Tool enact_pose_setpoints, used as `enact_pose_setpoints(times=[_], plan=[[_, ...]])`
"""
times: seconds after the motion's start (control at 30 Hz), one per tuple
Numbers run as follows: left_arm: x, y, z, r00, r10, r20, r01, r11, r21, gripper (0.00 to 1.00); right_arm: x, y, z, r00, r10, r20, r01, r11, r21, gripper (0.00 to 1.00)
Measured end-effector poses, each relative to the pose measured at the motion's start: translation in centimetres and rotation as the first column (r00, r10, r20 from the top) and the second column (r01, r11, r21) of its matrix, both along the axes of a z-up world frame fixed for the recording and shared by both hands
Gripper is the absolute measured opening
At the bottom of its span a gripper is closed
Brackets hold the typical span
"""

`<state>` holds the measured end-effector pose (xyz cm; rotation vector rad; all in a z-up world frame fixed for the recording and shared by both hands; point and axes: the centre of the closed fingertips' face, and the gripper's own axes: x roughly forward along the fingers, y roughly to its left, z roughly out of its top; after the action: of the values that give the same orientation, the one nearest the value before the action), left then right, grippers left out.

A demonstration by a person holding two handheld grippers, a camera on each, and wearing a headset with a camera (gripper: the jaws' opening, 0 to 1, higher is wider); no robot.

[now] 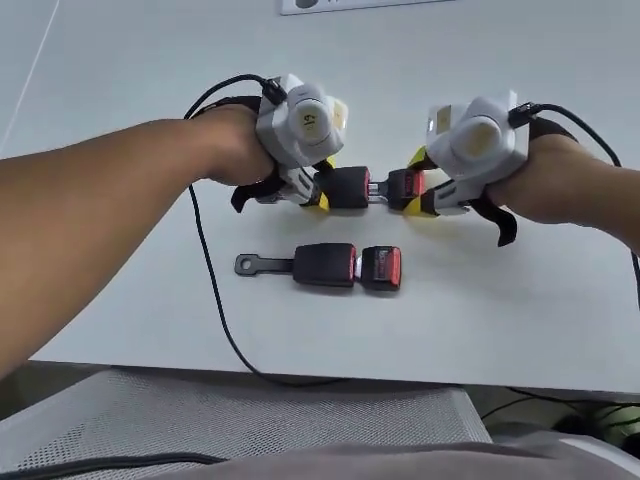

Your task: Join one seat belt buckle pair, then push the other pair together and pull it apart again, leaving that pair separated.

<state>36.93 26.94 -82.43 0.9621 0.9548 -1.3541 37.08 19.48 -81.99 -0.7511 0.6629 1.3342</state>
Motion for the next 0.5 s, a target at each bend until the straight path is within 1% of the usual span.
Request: enact_pose_setpoints(times=[0.07, 0.17, 0.3, 0.5], plan=[[0.0, 0.0, 0.0, 1.0, 0.001, 0.0, -0.001, 1.0, 0.001, 0.32, 0.0, -0.2, 0.0, 1.0, 0.009, 0.004, -0.008, 1.0, -0.003, 0.32], [0.0, 0.0, 0.0, 1.0, 0.001, 0.001, -0.001, 1.0, 0.002, 0.32, 0.1, -1.1, 0.0, 1.0, 0.008, 0.006, -0.008, 1.0, -0.012, 0.33], [0.0, 0.0, 0.0, 1.0, 0.001, 0.001, -0.001, 1.0, 0.004, 0.32, 0.2, -3.0, -0.1, 1.0, -0.013, 0.003, 0.013, 1.0, -0.022, 0.33], [0.0, 0.0, 0.0, 1.0, -0.002, 0.001, 0.002, 1.0, 0.009, 0.32, -0.2, -5.4, 0.0, 1.0, -0.013, 0.0, 0.013, 0.999, -0.042, 0.33]])
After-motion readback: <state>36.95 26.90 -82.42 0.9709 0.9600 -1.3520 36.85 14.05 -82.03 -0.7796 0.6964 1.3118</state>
